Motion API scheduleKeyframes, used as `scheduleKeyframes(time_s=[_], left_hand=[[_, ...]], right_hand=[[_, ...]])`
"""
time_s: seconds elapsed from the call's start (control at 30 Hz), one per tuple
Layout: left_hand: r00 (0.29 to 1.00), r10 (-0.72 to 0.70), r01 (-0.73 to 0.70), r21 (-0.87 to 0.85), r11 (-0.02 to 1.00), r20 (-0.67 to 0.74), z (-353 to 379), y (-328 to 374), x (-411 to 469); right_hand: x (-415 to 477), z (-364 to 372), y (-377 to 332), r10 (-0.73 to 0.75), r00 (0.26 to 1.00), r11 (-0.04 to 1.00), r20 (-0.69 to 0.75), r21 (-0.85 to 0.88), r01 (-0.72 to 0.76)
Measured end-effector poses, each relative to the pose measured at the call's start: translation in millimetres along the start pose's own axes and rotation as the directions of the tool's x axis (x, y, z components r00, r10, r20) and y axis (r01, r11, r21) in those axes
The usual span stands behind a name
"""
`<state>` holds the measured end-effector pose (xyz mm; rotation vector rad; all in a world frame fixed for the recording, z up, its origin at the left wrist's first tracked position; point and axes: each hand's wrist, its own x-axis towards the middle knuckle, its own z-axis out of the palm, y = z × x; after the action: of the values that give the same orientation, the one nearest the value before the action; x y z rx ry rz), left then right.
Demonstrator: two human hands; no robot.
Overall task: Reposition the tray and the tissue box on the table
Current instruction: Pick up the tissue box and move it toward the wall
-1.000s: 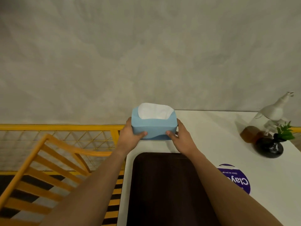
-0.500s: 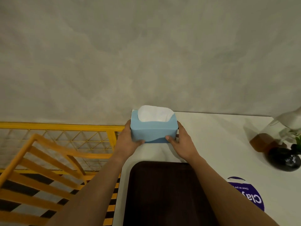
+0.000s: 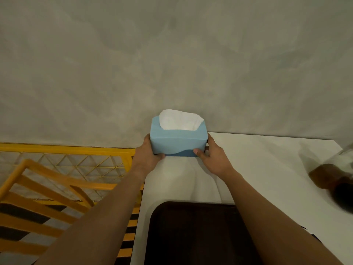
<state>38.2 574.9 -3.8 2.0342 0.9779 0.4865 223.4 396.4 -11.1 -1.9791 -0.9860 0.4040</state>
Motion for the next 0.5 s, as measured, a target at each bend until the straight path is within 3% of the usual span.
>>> scheduleKeyframes(time_s=[0.23, 0.5], left_hand=[[1.0, -0.016, 0.016, 0.081, 0.997, 0.004, 4.8, 0.9, 17.2], [1.0, -0.007, 0.006, 0.092, 0.996, 0.015, 5.4, -2.8, 22.0]], right_hand=[[13.4, -0.8, 6.4, 0.011, 0.999, 1.0, -0.044, -0.014, -0.012], [23.2, 0.8, 15.3, 0.06, 0.998, 0.985, -0.02, -0.163, -0.063]])
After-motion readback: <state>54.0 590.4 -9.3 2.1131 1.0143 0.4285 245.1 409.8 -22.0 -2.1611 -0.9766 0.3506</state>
